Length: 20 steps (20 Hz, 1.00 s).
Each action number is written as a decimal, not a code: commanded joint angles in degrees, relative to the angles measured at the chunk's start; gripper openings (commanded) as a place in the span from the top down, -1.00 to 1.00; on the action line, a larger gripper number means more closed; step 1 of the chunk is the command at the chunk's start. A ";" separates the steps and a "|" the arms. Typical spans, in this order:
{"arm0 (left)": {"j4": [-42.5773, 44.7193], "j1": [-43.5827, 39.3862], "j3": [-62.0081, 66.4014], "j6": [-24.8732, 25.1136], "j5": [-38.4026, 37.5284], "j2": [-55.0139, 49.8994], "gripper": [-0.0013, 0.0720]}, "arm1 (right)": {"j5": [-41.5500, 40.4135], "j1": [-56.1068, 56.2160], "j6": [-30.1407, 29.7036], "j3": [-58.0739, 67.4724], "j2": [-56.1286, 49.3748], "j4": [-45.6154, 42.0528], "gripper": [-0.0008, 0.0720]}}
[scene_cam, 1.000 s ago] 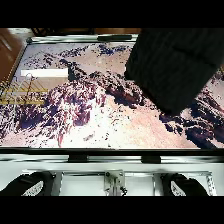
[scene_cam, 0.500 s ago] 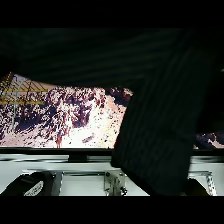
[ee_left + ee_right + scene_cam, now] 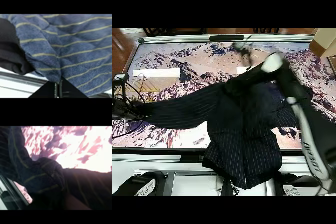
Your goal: Fold the shirts.
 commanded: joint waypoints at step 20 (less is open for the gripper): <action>-21.66 -14.29 8.37 -1.68 27.34 -19.37 -0.68 | 9.94 -24.94 9.62 7.13 0.70 -19.30 -0.74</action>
